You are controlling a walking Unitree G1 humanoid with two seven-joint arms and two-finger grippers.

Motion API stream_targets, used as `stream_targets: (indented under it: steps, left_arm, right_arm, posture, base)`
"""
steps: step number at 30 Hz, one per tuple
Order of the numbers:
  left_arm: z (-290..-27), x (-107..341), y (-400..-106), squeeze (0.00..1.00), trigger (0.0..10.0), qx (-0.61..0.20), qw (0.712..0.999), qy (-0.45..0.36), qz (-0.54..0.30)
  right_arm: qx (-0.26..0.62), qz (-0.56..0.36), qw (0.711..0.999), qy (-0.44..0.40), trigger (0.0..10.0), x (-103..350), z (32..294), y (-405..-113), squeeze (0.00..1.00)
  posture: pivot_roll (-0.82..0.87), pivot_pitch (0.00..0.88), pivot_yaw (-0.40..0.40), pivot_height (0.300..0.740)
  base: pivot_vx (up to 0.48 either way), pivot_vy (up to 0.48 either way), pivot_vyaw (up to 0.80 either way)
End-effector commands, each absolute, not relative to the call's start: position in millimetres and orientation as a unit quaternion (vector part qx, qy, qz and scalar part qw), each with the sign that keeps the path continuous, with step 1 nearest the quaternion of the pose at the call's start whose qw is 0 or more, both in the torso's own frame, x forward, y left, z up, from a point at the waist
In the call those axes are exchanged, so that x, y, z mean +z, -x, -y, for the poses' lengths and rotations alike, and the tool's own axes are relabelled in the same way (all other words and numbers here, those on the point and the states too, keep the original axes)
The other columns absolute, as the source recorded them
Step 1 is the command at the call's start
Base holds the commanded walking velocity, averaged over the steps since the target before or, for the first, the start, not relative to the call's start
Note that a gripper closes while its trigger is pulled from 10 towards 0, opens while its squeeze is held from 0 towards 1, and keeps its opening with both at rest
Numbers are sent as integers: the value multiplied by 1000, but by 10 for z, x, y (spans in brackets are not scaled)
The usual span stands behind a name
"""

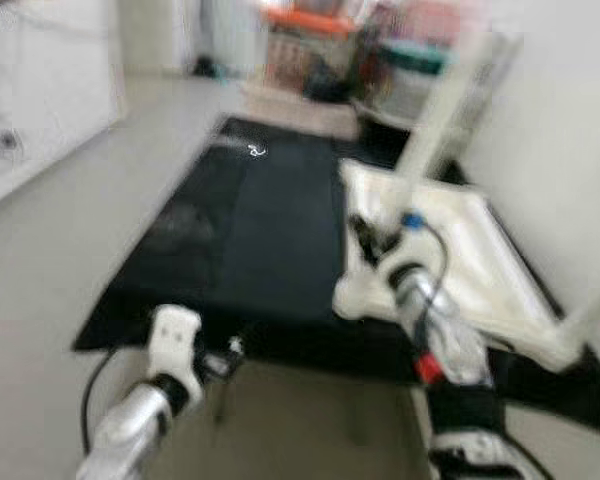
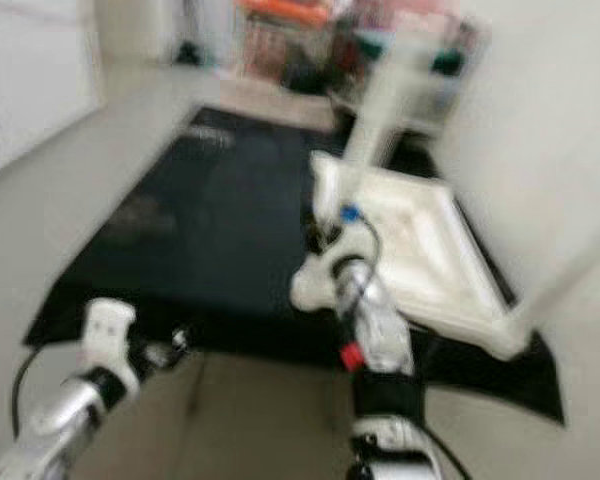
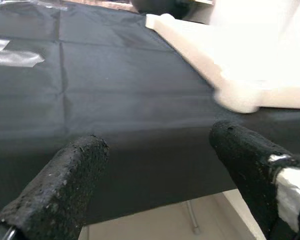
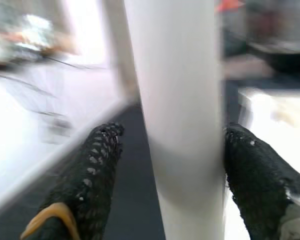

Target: Building children table

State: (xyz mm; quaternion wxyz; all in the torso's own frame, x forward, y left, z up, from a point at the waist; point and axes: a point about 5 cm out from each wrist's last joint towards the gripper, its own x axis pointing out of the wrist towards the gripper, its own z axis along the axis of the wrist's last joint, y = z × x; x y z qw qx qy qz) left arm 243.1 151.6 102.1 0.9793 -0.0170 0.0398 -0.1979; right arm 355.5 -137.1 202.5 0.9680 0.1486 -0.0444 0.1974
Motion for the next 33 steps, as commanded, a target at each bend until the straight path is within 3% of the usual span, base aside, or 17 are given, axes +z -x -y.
stream_targets:
  steps: [1,3,9,13,18,24,29,33]
  left_arm:
    - [-1459,989,-2425,0,10000,-206,977,20,-47]
    - [-1455,986,-2422,0,10000,-207,977,20,-47]
    - [-1457,990,-2429,0,10000,-205,978,20,-46]
    - [-1455,988,-2429,0,10000,-204,978,19,-46]
    - [-1477,992,-2441,0,10000,-201,978,17,-44]
    - [-1486,992,-2440,0,10000,-200,979,18,-44]
    - [-1493,991,-2444,0,10000,-197,979,18,-43]
    - [-1462,997,-2467,0,10000,-199,979,19,-41]
  right_arm:
    - [308,71,939,-133,10000,2222,1477,-3549,0]
    - [342,71,931,-106,10000,2292,1564,-3547,0]
    - [315,62,944,-74,10000,2327,1690,-3673,0]
    - [324,60,942,-67,10000,2329,1646,-3709,0]
    - [407,45,910,-56,10000,2230,1439,-3640,0]
    - [470,45,880,-44,10000,2219,1397,-3578,0]
    - [440,46,896,-46,10000,2217,1415,-3658,0]
    - [440,39,897,-32,10000,2170,1274,-3681,0]
  posture:
    - [58,0,-162,740]
    - [58,0,-164,740]
    - [62,0,-167,740]
    - [67,0,-169,740]
    - [76,0,-176,740]
    - [80,0,-179,740]
    - [77,0,-180,740]
    - [79,0,-179,740]
  base:
    - [0,0,0]
    - [0,0,0]
    - [0,0,0]
    - [0,0,0]
    - [0,0,0]
    - [0,0,0]
    - [0,0,0]
    - [0,0,0]
